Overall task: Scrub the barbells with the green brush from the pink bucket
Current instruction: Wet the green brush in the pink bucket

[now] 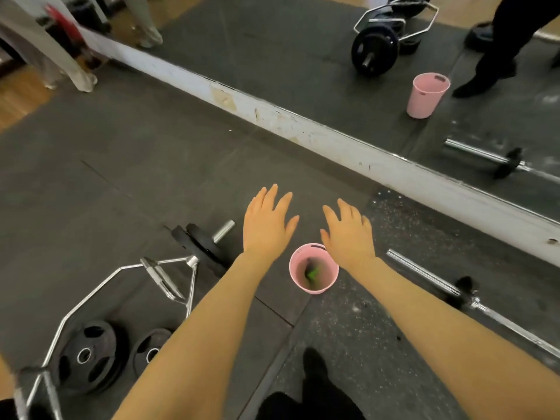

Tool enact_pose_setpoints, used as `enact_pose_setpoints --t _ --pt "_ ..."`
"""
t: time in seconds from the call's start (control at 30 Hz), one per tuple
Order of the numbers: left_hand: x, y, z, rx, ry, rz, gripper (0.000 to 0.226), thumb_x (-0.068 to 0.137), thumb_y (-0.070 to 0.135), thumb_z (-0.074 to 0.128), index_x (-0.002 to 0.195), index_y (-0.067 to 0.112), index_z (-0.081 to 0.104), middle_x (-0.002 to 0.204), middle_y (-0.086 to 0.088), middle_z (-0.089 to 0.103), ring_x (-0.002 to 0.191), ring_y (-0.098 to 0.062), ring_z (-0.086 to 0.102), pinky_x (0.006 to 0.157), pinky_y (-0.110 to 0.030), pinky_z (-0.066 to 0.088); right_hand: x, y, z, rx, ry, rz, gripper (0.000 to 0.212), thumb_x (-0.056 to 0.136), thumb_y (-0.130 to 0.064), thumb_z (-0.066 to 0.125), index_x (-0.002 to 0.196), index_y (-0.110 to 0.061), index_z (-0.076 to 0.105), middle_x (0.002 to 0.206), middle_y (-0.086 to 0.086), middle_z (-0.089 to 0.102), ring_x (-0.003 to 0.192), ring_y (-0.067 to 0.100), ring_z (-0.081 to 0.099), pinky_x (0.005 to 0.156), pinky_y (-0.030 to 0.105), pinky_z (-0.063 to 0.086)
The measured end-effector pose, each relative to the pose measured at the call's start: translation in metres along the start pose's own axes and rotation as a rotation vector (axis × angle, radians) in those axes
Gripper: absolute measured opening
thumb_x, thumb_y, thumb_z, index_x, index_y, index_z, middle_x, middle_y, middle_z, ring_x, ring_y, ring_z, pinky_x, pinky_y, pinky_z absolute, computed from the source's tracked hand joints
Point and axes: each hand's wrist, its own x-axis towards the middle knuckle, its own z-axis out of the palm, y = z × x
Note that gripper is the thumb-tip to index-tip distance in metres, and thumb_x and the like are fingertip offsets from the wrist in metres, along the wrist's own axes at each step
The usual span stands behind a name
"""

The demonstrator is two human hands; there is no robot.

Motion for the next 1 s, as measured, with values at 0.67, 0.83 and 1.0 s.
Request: enact_pose_setpoints --t 0.67,0.83,1.0 --pt "0.07 -0.116 0.107 -0.046 -0.215 0.349 0.052 0.093 0.04 0.056 0.14 0.019 0.047 0.15 -0.013 0.038 0.14 -0.032 0.031 0.112 -0.044 0.029 0.066 -0.066 0.118 0.059 -0.104 0.389 0.056 0.102 -0.044 0.032 0.153 -0.025 0.016 0.16 0.011 0.01 0.145 0.03 0.015 0.115 0.048 0.019" --pt "0.059 -0.133 0.173 -0.07 -0.277 0.374 0.053 0.095 0.041 0.053 0.143 0.021 0.043 0.153 -0.011 0.033 0.143 -0.029 0.025 0.114 -0.042 0.024 0.069 -0.062 0.187 0.102 -0.079 0.434 0.055 0.101 -0.041 0.038 0.151 -0.022 0.026 0.158 0.013 0.019 0.143 0.031 0.021 0.113 0.05 0.024" --pt "0.047 -0.151 0.27 -0.071 -0.319 0.377 0.053 0.097 0.043 0.048 0.146 0.022 0.038 0.156 -0.008 0.027 0.145 -0.027 0.019 0.116 -0.04 0.018 0.089 -0.047 0.292 0.083 -0.111 0.452 0.052 0.099 -0.044 0.039 0.146 -0.022 0.032 0.155 0.011 0.025 0.139 0.031 0.029 0.11 0.047 0.029"
